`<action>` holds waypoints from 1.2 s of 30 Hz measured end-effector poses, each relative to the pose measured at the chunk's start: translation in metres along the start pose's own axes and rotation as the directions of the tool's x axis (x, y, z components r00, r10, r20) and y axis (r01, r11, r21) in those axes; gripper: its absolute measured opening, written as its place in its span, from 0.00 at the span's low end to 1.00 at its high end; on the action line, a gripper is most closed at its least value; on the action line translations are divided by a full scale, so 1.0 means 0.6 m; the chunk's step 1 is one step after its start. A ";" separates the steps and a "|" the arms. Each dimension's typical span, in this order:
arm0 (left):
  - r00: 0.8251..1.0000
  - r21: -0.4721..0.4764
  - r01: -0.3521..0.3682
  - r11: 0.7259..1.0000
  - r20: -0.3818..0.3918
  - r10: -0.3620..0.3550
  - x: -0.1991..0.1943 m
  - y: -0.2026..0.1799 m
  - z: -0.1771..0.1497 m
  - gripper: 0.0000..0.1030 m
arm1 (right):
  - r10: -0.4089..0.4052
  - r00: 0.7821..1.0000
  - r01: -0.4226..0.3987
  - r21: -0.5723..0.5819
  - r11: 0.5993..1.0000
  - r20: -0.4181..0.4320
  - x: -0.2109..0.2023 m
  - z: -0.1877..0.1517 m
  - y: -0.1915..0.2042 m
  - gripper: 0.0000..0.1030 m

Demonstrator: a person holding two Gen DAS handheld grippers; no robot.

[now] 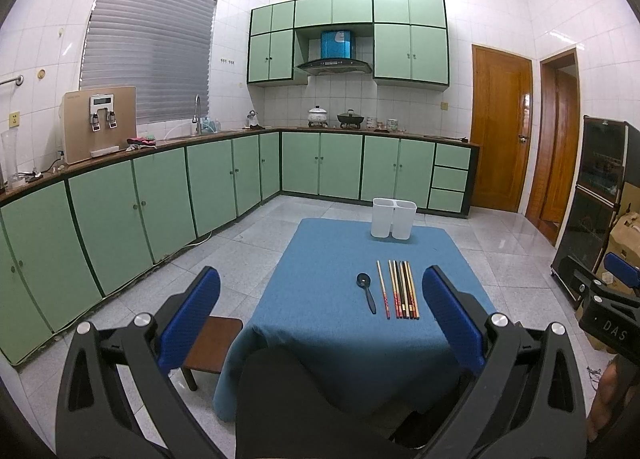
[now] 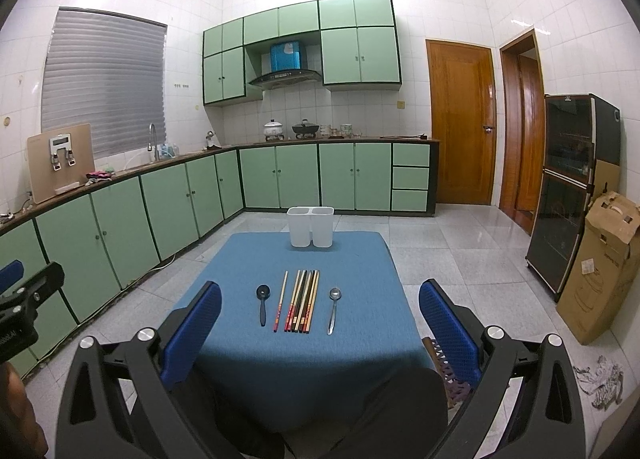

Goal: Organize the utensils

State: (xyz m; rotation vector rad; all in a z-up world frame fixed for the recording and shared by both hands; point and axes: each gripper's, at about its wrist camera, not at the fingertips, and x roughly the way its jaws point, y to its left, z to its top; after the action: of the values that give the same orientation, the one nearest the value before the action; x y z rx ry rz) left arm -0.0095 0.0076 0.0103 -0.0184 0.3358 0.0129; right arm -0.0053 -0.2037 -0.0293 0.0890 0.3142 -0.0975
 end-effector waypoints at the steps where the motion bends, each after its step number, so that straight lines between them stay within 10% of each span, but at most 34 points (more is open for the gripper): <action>1: 1.000 0.000 -0.001 1.000 0.000 0.001 0.001 -0.001 0.000 0.95 | 0.000 1.000 0.000 0.000 1.000 0.000 0.000 0.000 0.000 0.94; 36: 1.000 0.001 0.001 1.000 -0.001 -0.001 -0.005 0.002 0.003 0.95 | 0.003 1.000 -0.003 -0.001 1.000 -0.001 0.000 0.000 0.001 0.94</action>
State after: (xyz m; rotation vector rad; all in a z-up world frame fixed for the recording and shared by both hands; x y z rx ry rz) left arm -0.0120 0.0086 0.0131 -0.0176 0.3371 0.0121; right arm -0.0053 -0.2028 -0.0290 0.0887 0.3149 -0.0948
